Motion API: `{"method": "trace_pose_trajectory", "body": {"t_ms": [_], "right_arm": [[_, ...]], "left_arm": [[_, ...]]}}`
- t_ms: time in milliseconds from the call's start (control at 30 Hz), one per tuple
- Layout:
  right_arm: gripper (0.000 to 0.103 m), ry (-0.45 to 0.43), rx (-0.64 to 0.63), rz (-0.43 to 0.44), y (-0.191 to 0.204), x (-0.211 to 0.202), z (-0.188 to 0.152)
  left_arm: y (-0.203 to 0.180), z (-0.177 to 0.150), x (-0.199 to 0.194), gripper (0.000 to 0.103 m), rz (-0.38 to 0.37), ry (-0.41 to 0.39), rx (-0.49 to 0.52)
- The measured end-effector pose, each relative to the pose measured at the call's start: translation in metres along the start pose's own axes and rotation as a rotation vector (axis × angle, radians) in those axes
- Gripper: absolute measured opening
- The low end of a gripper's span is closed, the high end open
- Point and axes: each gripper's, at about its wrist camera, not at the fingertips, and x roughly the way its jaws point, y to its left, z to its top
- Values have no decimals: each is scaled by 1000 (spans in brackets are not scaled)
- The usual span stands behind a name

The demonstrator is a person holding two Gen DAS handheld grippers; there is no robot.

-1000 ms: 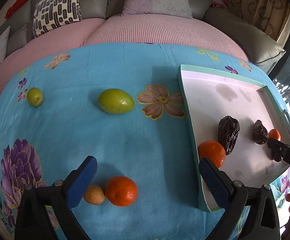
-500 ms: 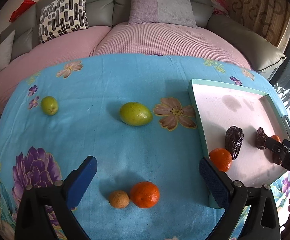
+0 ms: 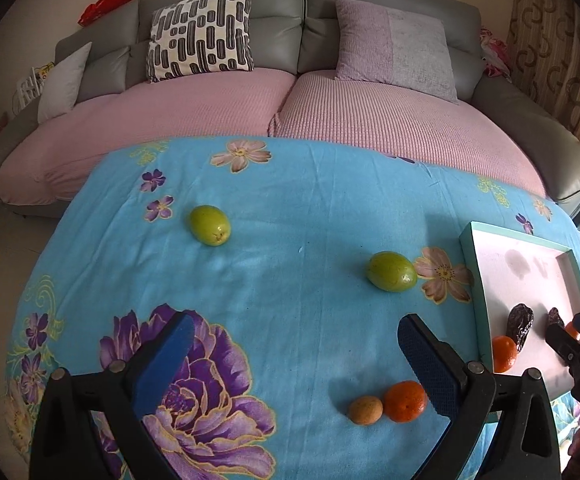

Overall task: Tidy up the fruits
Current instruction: 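Move both grippers back from the tray toward the remaining fruits, then grasp a tangerine with the right gripper while the left grasps a small brown fruit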

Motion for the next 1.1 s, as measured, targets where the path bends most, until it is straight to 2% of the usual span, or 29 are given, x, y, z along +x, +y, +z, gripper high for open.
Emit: {"method": "trace_pose_trajectory", "body": {"t_ms": [200,367,533,667,733,800,1033,1100], "right_arm": [[92,16,-79,75,38,6,-5],[91,43,-153,142,73,16,-13],[73,122,-196,178,101,35,-27],[72,160,-231,187,114,45,-36],[68,169,-234,191,116,48,-38],[55,178,-232,197,116,51,-39],[54,205,-247,227,122,58,-44],[48,218,-258,230,126,60,-45]], "left_arm": [[28,0,-8,103,-17,-3,-65],[31,-1,-5,103,-31,13,-86],[26,-4,7,103,-49,49,-77],[28,-11,28,103,-55,121,-93],[30,-13,33,103,-60,136,-110],[33,-14,36,103,-59,145,-121],[36,-14,37,103,-72,150,-144],[35,-14,37,103,-74,153,-143]]}}
